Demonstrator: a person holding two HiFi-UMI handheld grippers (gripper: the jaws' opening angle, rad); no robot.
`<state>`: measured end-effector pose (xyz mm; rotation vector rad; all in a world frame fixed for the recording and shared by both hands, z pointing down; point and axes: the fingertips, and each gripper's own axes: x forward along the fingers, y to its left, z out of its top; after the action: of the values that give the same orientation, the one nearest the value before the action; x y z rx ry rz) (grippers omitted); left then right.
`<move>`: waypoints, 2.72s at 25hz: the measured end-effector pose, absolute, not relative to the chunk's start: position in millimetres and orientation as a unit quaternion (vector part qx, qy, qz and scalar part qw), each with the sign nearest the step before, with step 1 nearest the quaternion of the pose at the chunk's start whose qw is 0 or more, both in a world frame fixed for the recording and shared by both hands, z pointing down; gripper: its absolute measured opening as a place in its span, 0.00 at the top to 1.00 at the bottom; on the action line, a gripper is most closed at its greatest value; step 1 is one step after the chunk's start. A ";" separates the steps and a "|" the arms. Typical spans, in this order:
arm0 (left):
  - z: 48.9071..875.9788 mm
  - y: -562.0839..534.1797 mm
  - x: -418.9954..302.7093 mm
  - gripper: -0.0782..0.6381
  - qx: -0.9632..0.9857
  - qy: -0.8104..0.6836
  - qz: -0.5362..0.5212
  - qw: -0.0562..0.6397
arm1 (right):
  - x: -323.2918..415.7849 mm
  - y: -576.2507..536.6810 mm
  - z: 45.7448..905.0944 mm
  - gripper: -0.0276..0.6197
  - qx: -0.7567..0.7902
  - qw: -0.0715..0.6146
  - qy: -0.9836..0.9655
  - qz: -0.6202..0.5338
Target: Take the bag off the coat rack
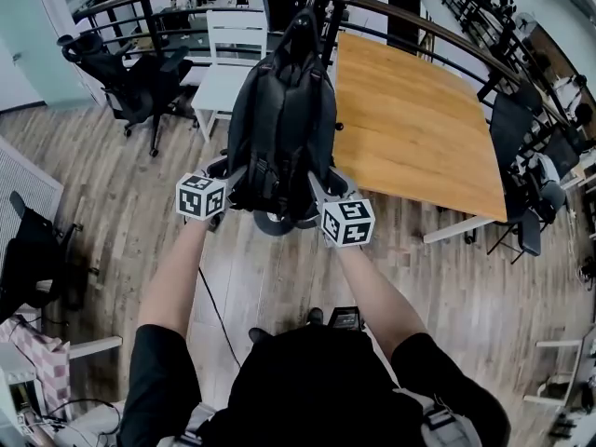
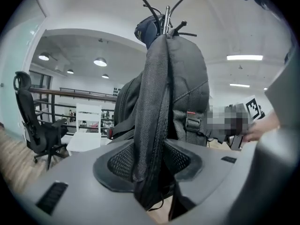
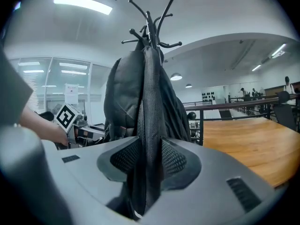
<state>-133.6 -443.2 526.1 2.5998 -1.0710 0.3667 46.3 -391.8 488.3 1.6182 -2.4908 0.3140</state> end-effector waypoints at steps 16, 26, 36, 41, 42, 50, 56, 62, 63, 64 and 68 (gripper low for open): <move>517.1 -415.5 -130.8 0.70 0.899 -0.412 0.084 0.121 | 57.1 -390.7 486.9 0.77 0.551 0.020 -0.821 0.149; 467.0 -363.6 -139.8 0.72 0.900 -0.420 0.053 0.106 | 51.5 -355.7 441.8 0.79 0.524 0.003 -0.845 0.111; 410.0 -311.8 -147.6 0.73 0.903 -0.424 0.037 0.064 | 44.5 -316.0 388.3 0.81 0.506 -0.041 -0.856 0.096; 387.1 -297.2 -151.0 0.73 0.904 -0.424 0.034 0.045 | 41.0 -302.0 365.7 0.81 0.497 -0.060 -0.862 0.082; 382.5 -294.0 -151.5 0.73 0.904 -0.423 0.033 0.041 | 40.0 -298.7 360.9 0.81 0.496 -0.062 -0.863 0.076; 339.9 -263.8 -151.4 0.73 0.904 -0.426 0.014 0.014 | 37.9 -270.4 314.3 0.81 0.473 -0.076 -0.877 0.034; 321.1 -233.7 -152.2 0.73 0.899 -0.437 0.002 0.007 | 36.8 -247.1 294.5 0.81 0.438 -0.080 -0.896 0.006; 330.4 -202.2 -163.8 0.74 0.886 -0.462 0.004 0.029 | 22.3 -220.2 301.3 0.82 0.396 -0.075 -0.915 0.006; 334.7 -196.2 -165.4 0.74 0.883 -0.468 0.005 0.035 | 20.2 -215.9 305.6 0.82 0.389 -0.075 -0.918 0.013; 338.9 -190.5 -166.4 0.74 0.879 -0.474 0.007 0.039 | 18.8 -212.3 310.4 0.82 0.382 -0.075 -0.921 0.021; 354.4 -172.4 -167.9 0.74 0.866 -0.497 0.017 0.047 | 17.0 -203.1 332.3 0.82 0.355 -0.075 -0.930 0.049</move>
<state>-167.9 -172.4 354.4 2.6430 -1.5168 0.0526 17.0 -203.1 332.3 1.1733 -3.0711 0.1601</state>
